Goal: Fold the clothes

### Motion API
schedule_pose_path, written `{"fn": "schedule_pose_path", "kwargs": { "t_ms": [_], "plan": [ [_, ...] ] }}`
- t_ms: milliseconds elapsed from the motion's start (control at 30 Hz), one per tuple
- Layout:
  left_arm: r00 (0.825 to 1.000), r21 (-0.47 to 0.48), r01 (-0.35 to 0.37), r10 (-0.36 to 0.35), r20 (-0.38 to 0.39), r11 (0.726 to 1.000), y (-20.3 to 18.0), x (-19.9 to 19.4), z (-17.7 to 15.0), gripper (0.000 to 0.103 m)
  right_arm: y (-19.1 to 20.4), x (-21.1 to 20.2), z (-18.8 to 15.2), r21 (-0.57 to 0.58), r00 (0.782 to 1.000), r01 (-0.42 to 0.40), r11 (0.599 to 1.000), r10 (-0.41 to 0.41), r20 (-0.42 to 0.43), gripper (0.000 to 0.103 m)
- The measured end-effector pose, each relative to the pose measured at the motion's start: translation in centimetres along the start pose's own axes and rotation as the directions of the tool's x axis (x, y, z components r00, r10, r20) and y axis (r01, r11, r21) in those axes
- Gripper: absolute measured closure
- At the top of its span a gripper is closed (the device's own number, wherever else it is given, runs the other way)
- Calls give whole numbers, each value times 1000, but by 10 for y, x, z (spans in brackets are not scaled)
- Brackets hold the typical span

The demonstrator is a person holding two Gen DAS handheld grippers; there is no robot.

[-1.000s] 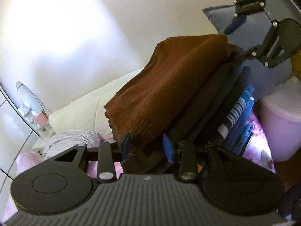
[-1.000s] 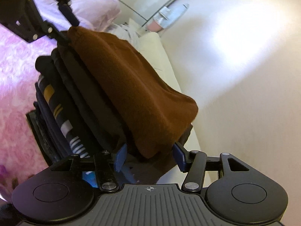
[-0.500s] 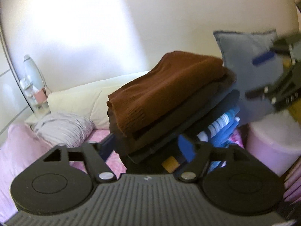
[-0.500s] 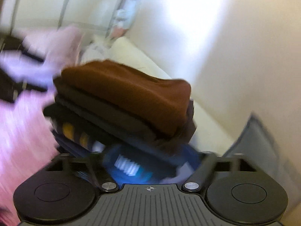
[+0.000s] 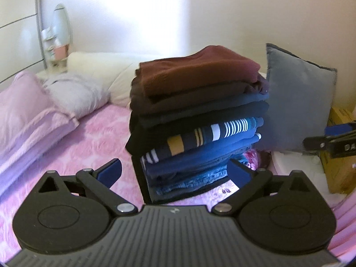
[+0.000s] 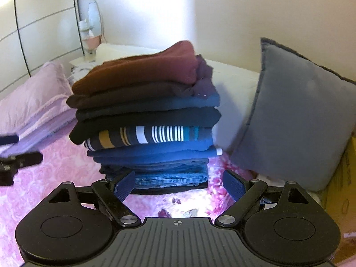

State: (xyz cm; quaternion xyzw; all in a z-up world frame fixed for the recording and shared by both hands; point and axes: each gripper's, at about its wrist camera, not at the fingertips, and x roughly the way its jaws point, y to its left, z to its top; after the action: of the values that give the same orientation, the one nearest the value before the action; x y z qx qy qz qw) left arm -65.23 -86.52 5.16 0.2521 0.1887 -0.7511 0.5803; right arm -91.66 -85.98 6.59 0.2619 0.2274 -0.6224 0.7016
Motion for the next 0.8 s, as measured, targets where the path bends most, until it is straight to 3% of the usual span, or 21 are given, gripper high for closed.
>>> {"fn": "schedule_pose_path", "kwargs": {
  "t_ms": [133, 300, 467, 667, 800],
  "plan": [
    [999, -49, -43, 44, 10, 998, -10, -14, -4, 4, -2, -22, -10, 11, 1000, -18, 1000, 18, 26, 14],
    [996, -35, -84, 85, 35, 996, -27, -45, -14, 4, 4, -44, -37, 6, 996, -84, 996, 84, 19, 14],
    [999, 8, -12, 12, 48, 1000, -27, -72, -25, 5, 19, -67, -57, 24, 997, -77, 997, 76, 14, 14],
    [991, 100, 107, -115, 76, 989, -16, -97, -38, 5, 47, -105, -77, 53, 997, 27, 998, -30, 69, 14],
    [986, 134, 143, -154, 71, 981, 6, -113, -47, 5, 80, -127, -96, 123, 987, 120, 985, -132, 94, 14]
  ]
}}
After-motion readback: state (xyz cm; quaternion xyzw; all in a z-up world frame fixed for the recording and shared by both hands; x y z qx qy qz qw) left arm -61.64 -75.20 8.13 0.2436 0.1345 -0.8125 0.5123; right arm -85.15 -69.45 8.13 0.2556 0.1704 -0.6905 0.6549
